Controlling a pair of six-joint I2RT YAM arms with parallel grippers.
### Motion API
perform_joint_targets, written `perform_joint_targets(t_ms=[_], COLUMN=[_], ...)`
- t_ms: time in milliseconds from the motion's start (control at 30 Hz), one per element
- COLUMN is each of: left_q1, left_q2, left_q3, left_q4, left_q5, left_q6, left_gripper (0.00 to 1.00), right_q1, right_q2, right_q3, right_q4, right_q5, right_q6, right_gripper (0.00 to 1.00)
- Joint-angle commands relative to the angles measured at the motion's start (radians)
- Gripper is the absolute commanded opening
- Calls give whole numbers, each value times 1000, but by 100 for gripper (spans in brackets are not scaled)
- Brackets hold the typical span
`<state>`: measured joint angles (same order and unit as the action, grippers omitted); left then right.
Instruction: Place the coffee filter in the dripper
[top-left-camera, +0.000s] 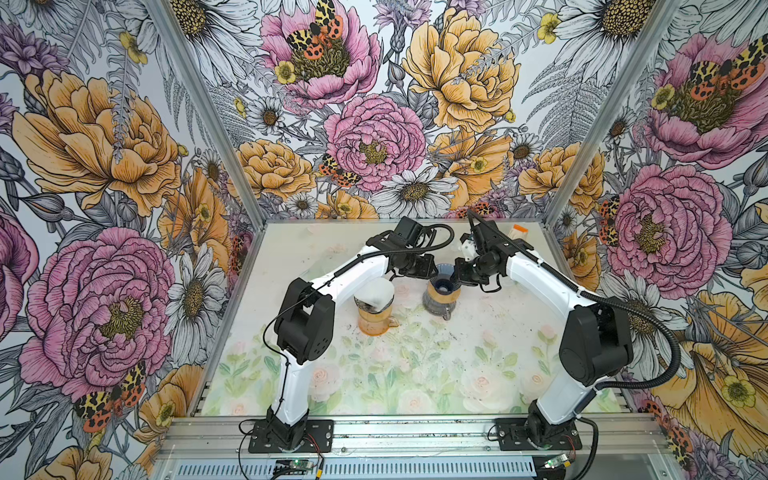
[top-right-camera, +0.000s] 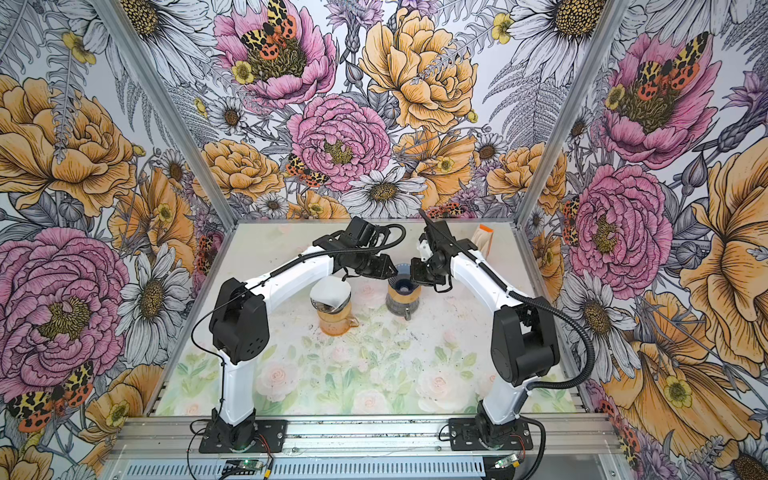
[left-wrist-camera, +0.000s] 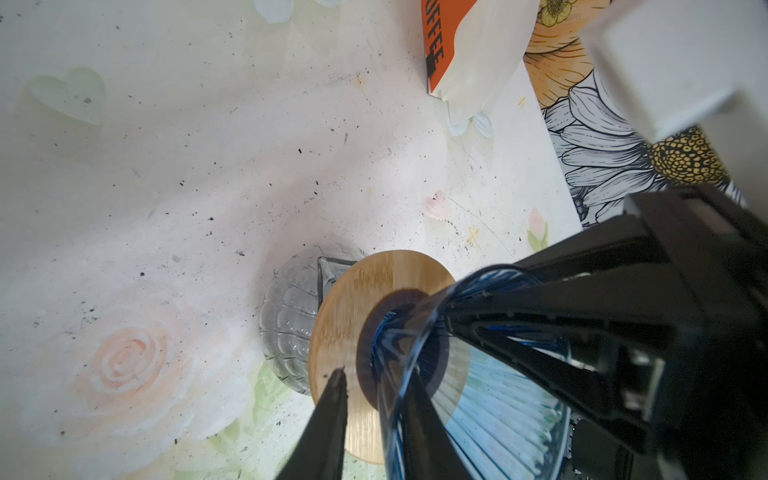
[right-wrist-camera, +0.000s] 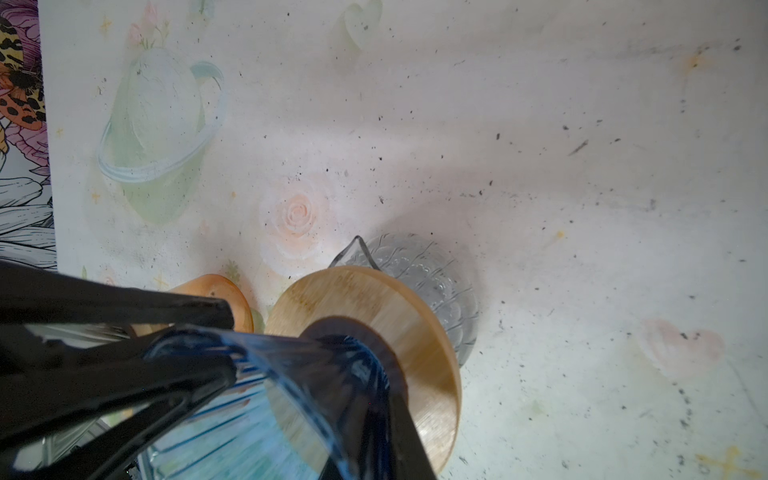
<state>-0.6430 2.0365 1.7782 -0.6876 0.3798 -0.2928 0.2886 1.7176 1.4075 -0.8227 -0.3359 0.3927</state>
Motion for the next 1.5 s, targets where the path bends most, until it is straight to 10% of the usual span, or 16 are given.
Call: perform_joint_targets(t_ms=[0,867,1467], left_q1=[26,14,19], left_q2=[26,-78,-352], left_q3=[-24,80,-86], left_q4=[-69,-69,-49], left_q5=[-31,-55,-247], left_q6=[8,23,92], left_gripper=[26,54,88], right_q1=[-11,-11,-65], right_q2=[27,-86,-250], right_q3=[21,126,76], right_q4=[-38,-49,-19], right_q5=[24,44,439], right_q6=[5,3,-56], right_gripper=[13,35,32])
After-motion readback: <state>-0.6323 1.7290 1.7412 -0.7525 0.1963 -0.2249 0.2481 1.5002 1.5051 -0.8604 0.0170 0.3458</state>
